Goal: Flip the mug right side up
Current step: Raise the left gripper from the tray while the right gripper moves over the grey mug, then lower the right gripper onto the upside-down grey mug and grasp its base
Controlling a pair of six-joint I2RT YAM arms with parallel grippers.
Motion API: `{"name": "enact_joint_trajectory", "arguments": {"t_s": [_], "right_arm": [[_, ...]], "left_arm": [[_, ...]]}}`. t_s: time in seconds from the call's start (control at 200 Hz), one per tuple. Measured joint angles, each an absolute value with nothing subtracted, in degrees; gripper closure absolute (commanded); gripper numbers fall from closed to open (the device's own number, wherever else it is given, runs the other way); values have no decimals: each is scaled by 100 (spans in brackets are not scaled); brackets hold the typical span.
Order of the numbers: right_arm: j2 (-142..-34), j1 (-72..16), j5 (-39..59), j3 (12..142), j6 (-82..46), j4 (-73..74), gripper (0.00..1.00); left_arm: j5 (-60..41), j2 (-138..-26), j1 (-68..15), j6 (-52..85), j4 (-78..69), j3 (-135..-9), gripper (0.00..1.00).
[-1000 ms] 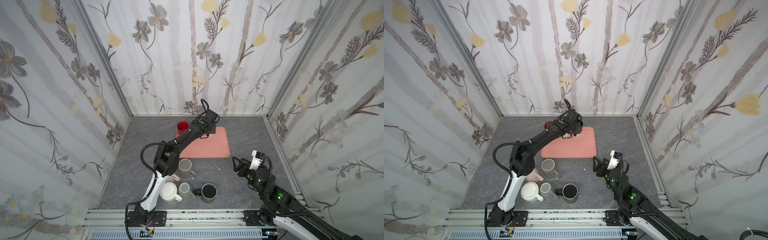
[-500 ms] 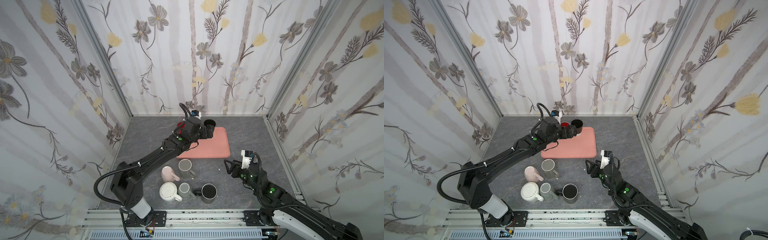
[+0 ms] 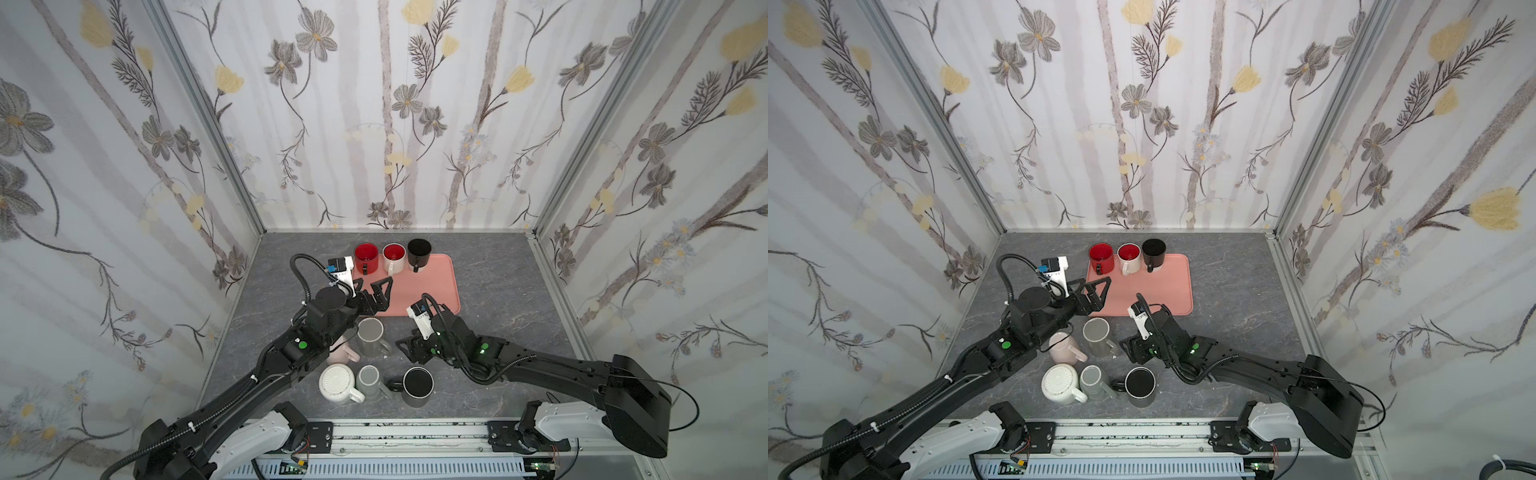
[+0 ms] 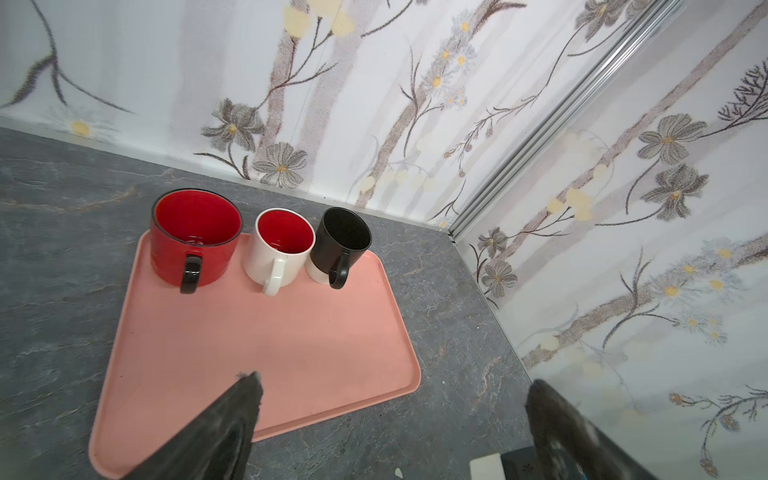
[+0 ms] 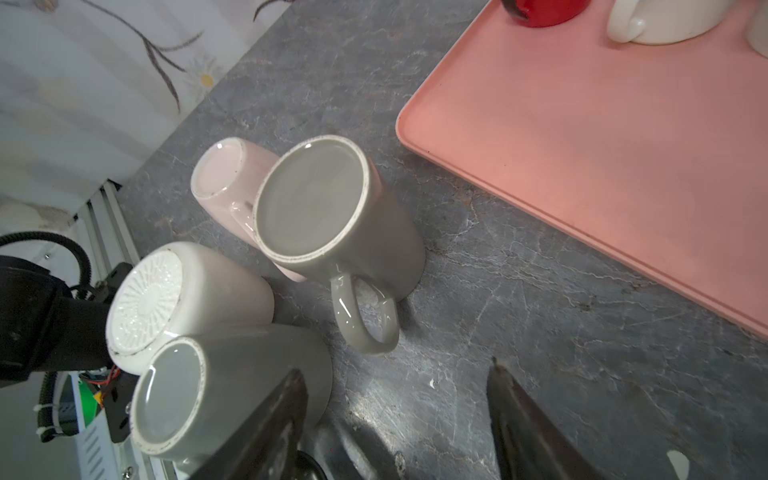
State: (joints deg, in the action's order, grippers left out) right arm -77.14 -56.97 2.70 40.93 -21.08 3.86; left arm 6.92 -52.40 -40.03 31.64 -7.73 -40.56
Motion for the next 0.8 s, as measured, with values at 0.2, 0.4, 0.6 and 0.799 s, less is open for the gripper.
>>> {"name": "enact_joint_trajectory", "arguments": {"t_s": [0.2, 0.4, 0.6, 0.799], "right_arm": [[-8576, -6027, 161, 4718, -1702, 156, 41], [-9113, -6263, -97, 5122, -1472, 82, 54], [-9535, -6372, -462, 5282, -1328, 51, 60], [-9684, -6412, -687, 5406, -1155, 75, 71]], "left_arm": [[1015, -4438, -3979, 3155, -716, -3570, 0], [1129, -4014, -3964, 3146, -591, -3343, 0], [1192, -3785, -3942, 3127, -510, -3203, 0], [1199, -3693, -3938, 3124, -475, -3146, 0]]}}
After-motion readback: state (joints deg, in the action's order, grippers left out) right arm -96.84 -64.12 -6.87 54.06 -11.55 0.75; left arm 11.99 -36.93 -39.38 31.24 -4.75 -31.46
